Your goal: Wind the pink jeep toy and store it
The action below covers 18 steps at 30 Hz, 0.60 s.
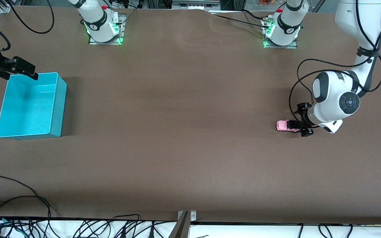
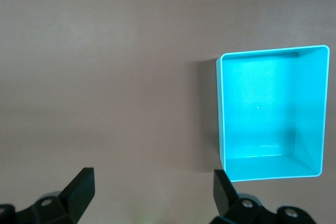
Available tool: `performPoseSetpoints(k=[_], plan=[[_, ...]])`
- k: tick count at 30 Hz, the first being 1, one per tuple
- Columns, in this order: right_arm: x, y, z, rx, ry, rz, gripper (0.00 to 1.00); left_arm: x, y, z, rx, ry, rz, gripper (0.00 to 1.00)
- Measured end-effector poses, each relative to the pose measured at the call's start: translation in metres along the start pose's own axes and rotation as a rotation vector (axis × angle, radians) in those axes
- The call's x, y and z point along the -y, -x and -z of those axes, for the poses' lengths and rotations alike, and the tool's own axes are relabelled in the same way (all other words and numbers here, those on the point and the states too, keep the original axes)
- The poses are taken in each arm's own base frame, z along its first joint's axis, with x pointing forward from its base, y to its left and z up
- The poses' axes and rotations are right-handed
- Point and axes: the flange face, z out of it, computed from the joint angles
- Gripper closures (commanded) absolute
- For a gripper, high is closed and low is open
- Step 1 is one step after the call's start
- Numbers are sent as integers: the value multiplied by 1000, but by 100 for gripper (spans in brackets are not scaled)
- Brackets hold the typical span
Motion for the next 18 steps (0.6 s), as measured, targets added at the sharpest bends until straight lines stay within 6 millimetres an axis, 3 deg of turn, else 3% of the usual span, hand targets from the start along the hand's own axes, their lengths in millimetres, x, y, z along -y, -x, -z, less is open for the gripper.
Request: performPoseSetpoints(k=[13,18], plan=[[0,0,0,0,0,0,0,-2,1,-20,-4,-8,-75,0],[0,0,0,0,0,0,0,-4,0,-29,-7,6,-76,18]])
